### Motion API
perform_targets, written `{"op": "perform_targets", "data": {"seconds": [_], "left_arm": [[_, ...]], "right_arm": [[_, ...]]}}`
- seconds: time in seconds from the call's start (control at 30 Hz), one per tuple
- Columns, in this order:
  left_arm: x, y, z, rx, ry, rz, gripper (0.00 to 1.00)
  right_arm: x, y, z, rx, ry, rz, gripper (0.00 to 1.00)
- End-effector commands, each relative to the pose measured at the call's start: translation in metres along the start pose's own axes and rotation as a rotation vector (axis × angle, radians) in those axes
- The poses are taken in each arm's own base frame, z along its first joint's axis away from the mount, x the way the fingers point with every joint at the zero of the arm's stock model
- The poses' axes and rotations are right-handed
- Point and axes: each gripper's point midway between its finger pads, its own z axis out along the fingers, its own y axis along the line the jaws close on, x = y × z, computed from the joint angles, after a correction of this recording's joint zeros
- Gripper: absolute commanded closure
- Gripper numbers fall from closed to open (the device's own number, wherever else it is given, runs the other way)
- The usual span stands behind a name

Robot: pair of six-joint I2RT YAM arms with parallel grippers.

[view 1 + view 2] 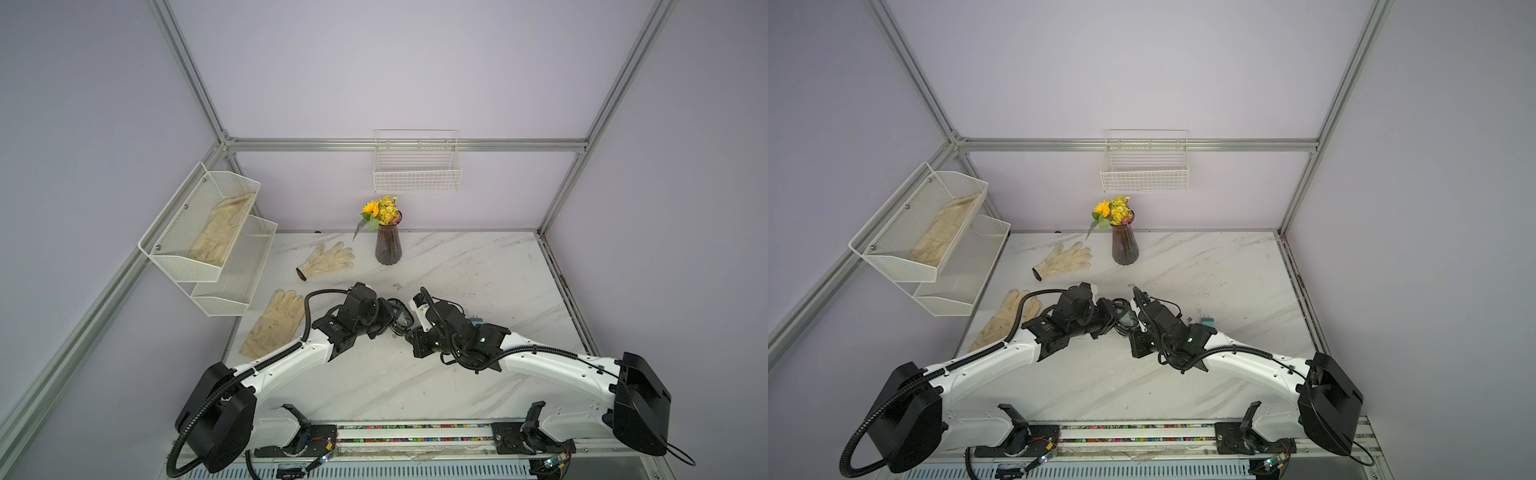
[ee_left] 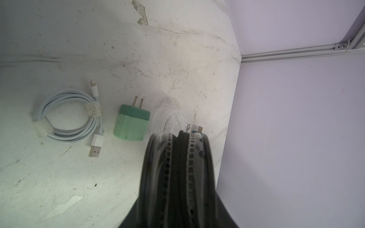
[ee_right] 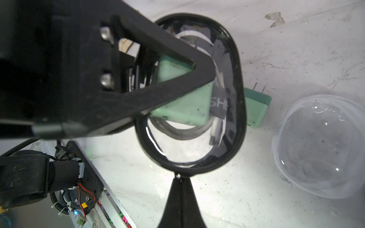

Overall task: Pack away charging kits
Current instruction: Zip the zipper on the storage bag.

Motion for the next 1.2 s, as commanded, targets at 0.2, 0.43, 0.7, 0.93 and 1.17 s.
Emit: {"op": "perform_targets", "data": {"seconds": [0.2, 0.43, 0.7, 0.93, 1.17], "left_arm": [[-0.006, -0.047, -0.026, 0.268, 0.120, 0.173, 0.94], [-0.003, -0.047, -0.042, 0.310, 0.219, 0.251, 0.95], [-0.008, -0.049, -0.053, 0.399, 0.254, 0.271, 0.96], [0.013, -0.059, -0.061, 0.516, 0.390, 0.336, 0.95], [0.025, -0.039, -0.069, 0.440, 0.398, 0.392, 0.98]], "right_arm": [[0.005, -0.023, -0.016, 0.045, 0.079, -0.082, 1.00], [-0.014, -0.015, -0.025, 0.048, 0.057, -0.160, 1.00], [-0.021, -0.025, -0.035, 0.126, 0.050, -0.232, 1.00], [-0.040, -0.020, -0.035, 0.137, 0.008, -0.285, 1.00], [-0.060, -0.011, -0.046, 0.143, -0.022, -0.372, 1.00]]}}
